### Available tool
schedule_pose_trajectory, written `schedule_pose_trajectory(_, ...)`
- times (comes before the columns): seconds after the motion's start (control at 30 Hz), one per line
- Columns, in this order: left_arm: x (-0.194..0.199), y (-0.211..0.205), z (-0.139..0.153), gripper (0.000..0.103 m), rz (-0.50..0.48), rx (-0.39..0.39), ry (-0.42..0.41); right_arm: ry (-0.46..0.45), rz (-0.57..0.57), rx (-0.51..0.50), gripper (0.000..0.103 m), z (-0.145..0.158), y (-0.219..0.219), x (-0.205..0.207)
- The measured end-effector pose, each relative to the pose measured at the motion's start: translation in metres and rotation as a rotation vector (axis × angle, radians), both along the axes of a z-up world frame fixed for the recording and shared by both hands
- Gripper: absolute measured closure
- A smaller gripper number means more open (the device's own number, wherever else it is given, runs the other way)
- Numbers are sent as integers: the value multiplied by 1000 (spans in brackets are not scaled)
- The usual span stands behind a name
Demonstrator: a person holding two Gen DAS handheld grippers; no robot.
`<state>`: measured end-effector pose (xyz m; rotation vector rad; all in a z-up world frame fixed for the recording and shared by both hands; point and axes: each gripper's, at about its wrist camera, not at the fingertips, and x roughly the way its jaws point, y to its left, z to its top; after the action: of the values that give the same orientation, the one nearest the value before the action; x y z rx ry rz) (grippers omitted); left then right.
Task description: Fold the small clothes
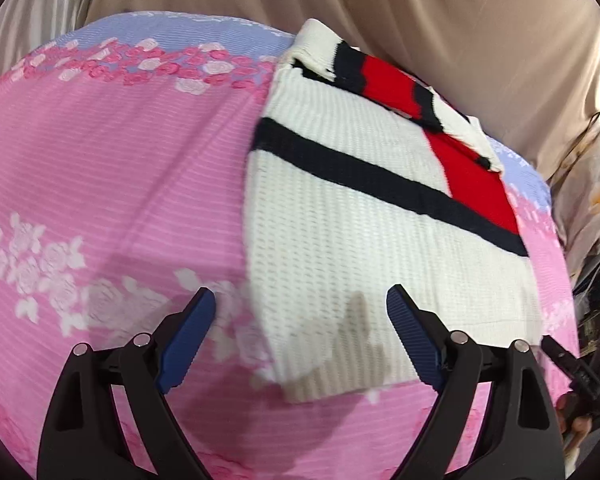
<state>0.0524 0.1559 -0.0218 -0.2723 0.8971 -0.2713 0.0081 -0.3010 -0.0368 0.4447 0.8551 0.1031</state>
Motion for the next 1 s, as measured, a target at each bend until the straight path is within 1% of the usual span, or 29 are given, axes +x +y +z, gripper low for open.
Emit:
schedule_pose_trajectory(0.03, -1, -3, 0, 19, 2, -10, -6, -7, -9, -6, 36, 0, 3, 4)
schedule_pose_trajectory(0.1, 3, -8, 0, 24, 18, -39, -16, -18, -1, 24, 36, 1, 8, 13)
schedule_pose_trajectory(0.13, 5, -10, -1, 35, 24, -46, -14, -21, -14, 32, 36, 1, 10, 17)
schedule_pose_trajectory(0.17, 6, -12, -1, 45, 31, -46, -13, -23, -21, 27, 41, 1, 13, 20)
schedule_pose_trajectory(0.2, 7, -13, -1, 51, 39, -43, -7, -21, -15, 24, 58, 1, 15, 24)
schedule_pose_trajectory(0.23, 9, -14, 0, 67, 51, -46, 2, -8, -19, 33, 72, -1, 17, 28)
schedule_pose_trajectory(0.27, 9, -13, 1, 88, 57, -46, 4, 9, -17, 58, 92, -2, 17, 30)
schedule_pose_trajectory(0.3, 8, -11, 3, 97, 64, -48, 7, 11, -23, 91, 93, -2, 16, 30)
schedule_pose_trajectory(0.33, 10, -8, 4, 97, 65, -62, 10, -16, -30, 95, 94, 3, 18, 24)
schedule_pose_trajectory(0.37, 3, -2, 10, 97, 69, -89, -2, -47, -22, 82, 95, 10, 21, 19)
schedule_pose_trajectory(0.4, -3, 2, 16, 97, 68, -96, -21, -99, -19, 62, 95, 22, 23, 9)
schedule_pose_trajectory(0.53, -43, 14, 46, 99, 26, -119, -117, -220, 5, 68, 96, 52, 23, -28)
schedule_pose_trajectory(0.57, -59, 15, 55, 99, 0, -130, -148, -254, 11, 65, 96, 59, 21, -42)
schedule_pose_trajectory(0.63, -84, 17, 68, 99, -29, -128, -192, -301, 28, 65, 96, 70, 18, -64)
schedule_pose_trajectory(0.77, -145, 24, 98, 99, -108, -136, -270, -413, 95, 48, 96, 91, 9, -126)
schedule_pose_trajectory(0.8, -161, 27, 106, 99, -127, -142, -295, -455, 117, 58, 96, 98, 5, -145)
schedule_pose_trajectory(0.83, -175, 29, 114, 99, -140, -145, -325, -495, 134, 75, 96, 106, 1, -163)
schedule_pose_trajectory(0.87, -195, 35, 126, 99, -151, -148, -377, -534, 144, 89, 96, 115, -1, -179)
schedule_pose_trajectory(0.93, -222, 44, 146, 99, -156, -179, -458, -635, 171, 109, 96, 139, -6, -209)
schedule_pose_trajectory(1.0, -234, 51, 164, 99, -152, -212, -520, -719, 181, 98, 96, 164, -4, -227)
